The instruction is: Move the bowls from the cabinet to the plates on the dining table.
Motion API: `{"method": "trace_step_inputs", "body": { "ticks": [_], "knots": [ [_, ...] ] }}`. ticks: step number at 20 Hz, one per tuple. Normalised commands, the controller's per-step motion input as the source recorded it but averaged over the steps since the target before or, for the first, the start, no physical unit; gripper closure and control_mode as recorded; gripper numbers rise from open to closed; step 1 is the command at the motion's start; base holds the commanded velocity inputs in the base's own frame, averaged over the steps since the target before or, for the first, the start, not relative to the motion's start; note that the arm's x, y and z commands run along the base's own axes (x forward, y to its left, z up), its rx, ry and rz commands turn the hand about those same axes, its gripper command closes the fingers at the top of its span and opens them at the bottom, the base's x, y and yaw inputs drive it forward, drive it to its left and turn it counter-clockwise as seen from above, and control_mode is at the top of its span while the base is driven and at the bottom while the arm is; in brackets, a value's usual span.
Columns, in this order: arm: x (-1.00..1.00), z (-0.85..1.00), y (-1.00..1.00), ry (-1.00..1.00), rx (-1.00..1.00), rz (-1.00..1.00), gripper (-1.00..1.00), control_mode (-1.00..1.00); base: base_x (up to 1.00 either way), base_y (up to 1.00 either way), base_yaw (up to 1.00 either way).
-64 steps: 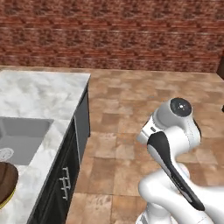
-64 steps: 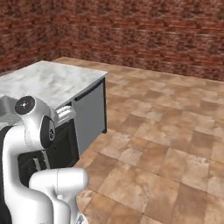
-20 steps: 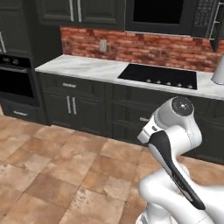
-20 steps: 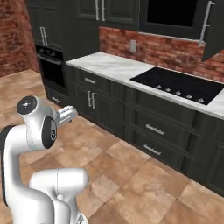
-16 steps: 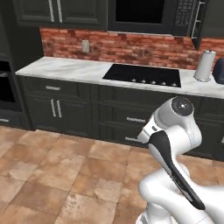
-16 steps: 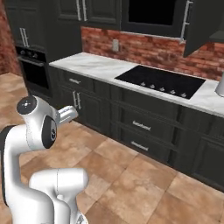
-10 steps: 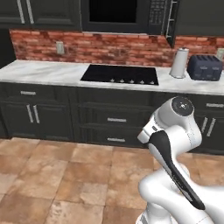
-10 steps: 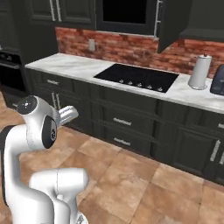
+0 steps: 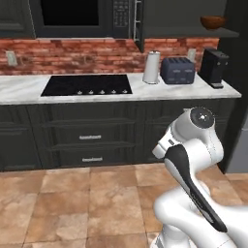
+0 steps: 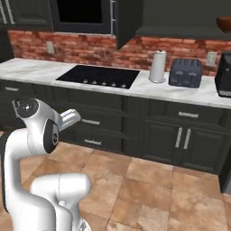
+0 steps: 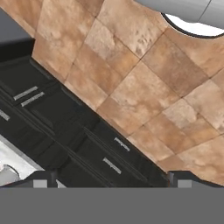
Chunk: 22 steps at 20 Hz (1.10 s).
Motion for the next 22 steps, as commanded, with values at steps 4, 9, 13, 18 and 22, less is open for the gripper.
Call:
{"method": "trace_step_inputs", "body": {
  "ticks": [4,9,13,18,22],
  "knots": [
    [0.0,0.0,0.0,0.0,0.0,0.0,-1.0,1.0,0.0,-0.5,-0.36],
    [0.0,0.0,0.0,0.0,0.0,0.0,-1.0,1.0,0.24,-0.47,-0.3],
    [0.0,0.0,0.0,0.0,0.0,0.0,-1.0,1.0,0.58,-0.35,-0.22],
    [0.0,0.0,0.0,0.0,0.0,0.0,-1.0,1.0,0.74,-0.3,-0.14],
    [0.0,0.0,0.0,0.0,0.0,0.0,-1.0,1.0,0.36,-0.51,-0.16]
  ]
}}
